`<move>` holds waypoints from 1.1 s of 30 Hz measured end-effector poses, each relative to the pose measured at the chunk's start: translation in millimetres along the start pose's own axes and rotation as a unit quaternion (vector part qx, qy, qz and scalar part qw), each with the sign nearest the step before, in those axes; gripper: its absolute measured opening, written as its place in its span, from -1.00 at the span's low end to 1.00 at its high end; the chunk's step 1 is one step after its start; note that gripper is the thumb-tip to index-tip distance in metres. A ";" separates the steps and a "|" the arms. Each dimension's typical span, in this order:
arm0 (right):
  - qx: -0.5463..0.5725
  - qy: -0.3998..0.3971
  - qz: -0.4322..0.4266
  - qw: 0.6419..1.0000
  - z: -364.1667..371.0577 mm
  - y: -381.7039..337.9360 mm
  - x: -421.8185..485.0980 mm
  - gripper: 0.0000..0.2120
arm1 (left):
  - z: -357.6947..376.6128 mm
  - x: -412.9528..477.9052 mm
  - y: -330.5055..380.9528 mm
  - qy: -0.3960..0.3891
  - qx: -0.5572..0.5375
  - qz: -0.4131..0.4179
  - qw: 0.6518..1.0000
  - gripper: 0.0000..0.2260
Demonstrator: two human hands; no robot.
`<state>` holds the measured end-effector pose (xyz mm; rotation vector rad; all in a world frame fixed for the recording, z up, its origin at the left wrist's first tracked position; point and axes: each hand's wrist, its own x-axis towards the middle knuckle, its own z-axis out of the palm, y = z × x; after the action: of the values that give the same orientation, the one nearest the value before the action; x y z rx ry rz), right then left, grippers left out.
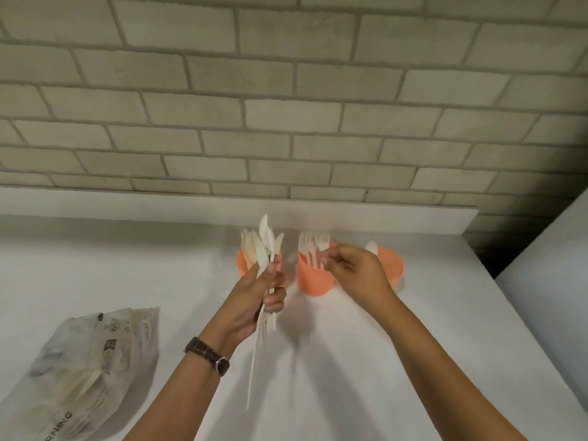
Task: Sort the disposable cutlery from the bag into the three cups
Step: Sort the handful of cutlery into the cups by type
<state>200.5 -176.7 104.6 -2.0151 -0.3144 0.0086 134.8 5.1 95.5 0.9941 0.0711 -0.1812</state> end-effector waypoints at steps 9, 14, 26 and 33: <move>0.010 0.113 0.091 0.989 -91.7 25.3 -56.6 -0.85 | 96.3 56.9 -15.9 -0.074 0.191 0.035 0.978 -0.66; 0.078 0.063 0.124 0.987 -92.6 2.8 -84.7 -0.80 | 135.3 71.2 -29.3 -0.048 0.082 0.022 0.995 -0.74; -0.012 -0.031 0.126 0.992 -57.2 -7.8 -81.7 -0.82 | 92.8 63.8 -24.1 0.073 0.032 0.030 0.996 -0.78; 0.073 -0.035 0.147 0.986 -44.7 -12.4 -57.2 -0.91 | 18.0 36.8 3.4 0.140 0.038 0.073 0.987 -0.83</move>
<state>149.0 -223.7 128.2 -1.9017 -0.0562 0.2798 171.1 -12.6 102.9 1.0915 0.2479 0.0926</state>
